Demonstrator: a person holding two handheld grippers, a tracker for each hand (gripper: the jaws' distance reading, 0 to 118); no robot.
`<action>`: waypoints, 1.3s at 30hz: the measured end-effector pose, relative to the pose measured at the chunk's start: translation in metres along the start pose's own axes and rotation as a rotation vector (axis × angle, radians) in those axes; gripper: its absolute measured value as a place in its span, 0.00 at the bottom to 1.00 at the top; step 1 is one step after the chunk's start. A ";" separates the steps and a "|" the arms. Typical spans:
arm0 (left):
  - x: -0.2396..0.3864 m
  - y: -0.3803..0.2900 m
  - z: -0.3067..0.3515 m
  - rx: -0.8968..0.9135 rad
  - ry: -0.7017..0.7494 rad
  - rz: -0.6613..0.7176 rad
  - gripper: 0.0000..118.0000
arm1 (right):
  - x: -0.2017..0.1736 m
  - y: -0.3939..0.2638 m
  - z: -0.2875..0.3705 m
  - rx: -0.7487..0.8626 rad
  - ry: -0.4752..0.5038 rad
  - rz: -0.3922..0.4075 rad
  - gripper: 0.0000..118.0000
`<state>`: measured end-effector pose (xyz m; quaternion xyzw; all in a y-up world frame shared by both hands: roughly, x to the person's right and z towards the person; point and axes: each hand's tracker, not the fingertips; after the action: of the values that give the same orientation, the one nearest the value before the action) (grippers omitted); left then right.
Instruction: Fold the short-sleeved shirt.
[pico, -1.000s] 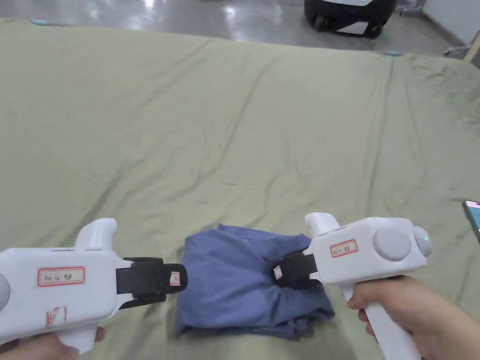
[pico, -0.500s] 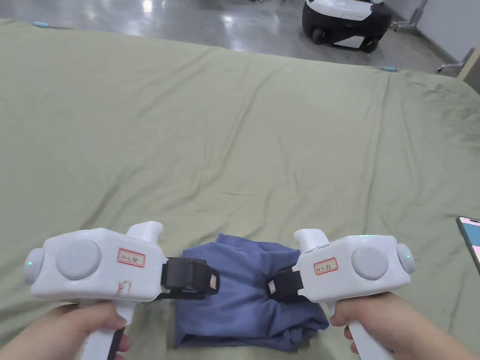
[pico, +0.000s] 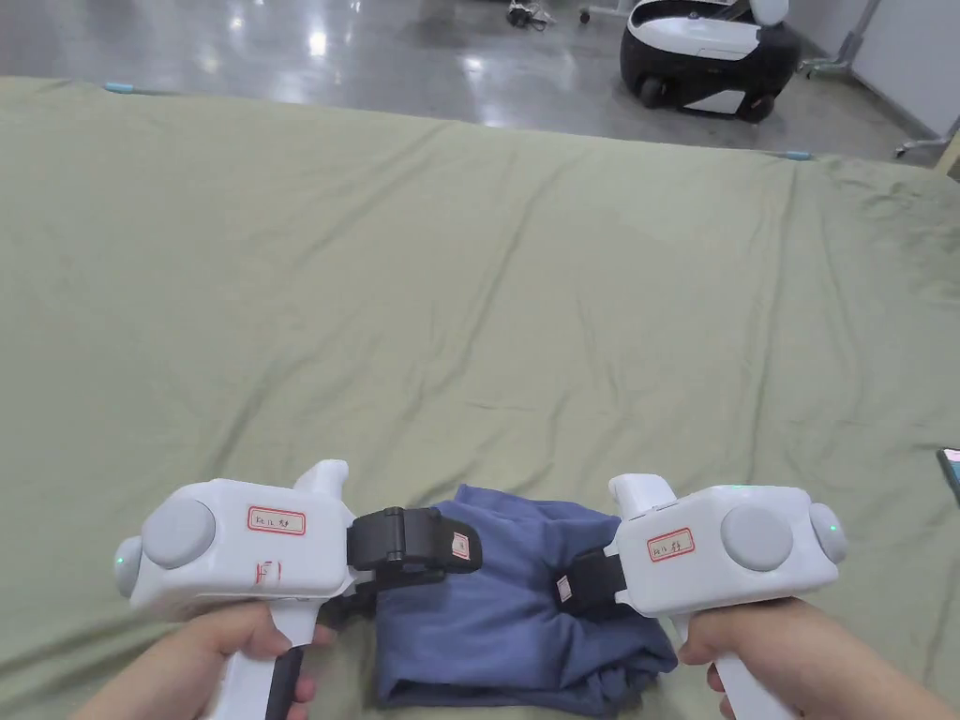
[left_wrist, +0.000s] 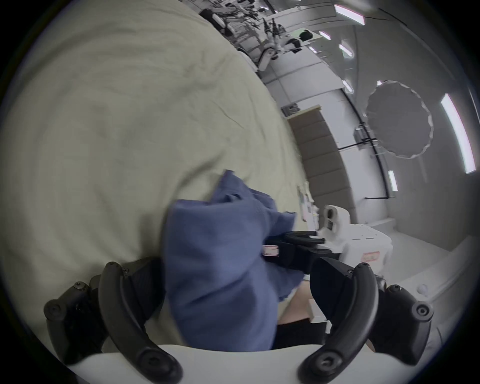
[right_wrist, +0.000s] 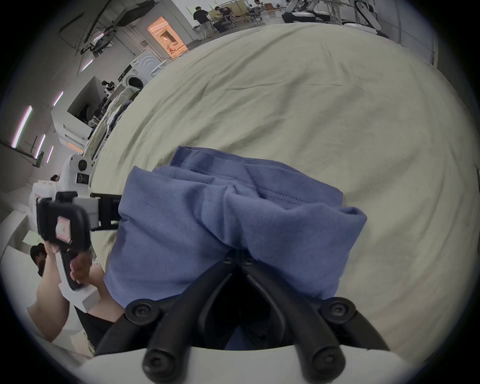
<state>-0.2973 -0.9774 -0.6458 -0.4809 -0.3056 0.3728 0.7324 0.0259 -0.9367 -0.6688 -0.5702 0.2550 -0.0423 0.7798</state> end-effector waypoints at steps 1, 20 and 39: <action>0.001 -0.001 -0.004 -0.021 -0.054 0.016 0.94 | 0.000 0.000 0.000 -0.001 0.003 -0.004 0.00; 0.016 0.023 0.080 -0.064 0.085 -0.060 0.16 | -0.011 -0.019 0.068 0.167 0.057 -0.010 0.00; -0.082 0.062 0.381 0.005 0.497 -0.071 0.16 | -0.090 -0.036 0.098 0.237 0.080 0.147 0.00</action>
<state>-0.6641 -0.8484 -0.5775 -0.5450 -0.1319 0.2178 0.7988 -0.0009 -0.8321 -0.5830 -0.4518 0.3204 -0.0374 0.8318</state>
